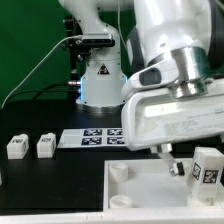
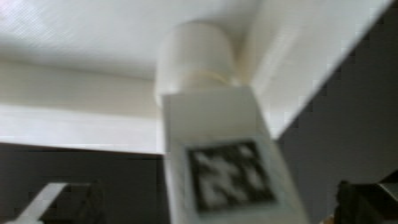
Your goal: Assemble one leg
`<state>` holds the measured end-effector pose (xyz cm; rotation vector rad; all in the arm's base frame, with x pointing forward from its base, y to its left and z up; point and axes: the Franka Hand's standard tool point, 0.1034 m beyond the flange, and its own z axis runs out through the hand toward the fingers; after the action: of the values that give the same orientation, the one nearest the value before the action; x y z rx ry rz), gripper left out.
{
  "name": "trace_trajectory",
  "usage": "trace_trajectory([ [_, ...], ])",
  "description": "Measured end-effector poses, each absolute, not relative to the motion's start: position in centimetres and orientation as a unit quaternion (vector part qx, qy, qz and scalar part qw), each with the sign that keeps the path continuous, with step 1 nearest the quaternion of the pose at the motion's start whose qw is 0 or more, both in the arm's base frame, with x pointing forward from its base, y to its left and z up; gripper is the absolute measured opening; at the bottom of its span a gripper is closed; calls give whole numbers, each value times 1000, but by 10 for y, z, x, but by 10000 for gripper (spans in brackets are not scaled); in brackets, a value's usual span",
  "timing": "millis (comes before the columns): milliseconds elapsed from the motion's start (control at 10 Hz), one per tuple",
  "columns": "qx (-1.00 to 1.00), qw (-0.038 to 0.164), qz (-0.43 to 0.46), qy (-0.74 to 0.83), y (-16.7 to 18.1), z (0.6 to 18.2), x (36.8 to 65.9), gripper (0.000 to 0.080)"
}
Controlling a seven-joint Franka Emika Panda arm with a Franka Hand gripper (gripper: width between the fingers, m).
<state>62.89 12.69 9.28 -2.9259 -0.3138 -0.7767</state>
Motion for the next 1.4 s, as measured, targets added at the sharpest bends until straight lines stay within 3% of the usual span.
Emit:
trace_trajectory([
  [600,-991,73,-6,-108,129,83,619,649],
  [1200,-991,74,-4,-109,122,83,627,649],
  [1300,-991,74,-4,-109,123,83,627,533],
  [1400,-991,74,-4,-109,123,83,627,533],
])
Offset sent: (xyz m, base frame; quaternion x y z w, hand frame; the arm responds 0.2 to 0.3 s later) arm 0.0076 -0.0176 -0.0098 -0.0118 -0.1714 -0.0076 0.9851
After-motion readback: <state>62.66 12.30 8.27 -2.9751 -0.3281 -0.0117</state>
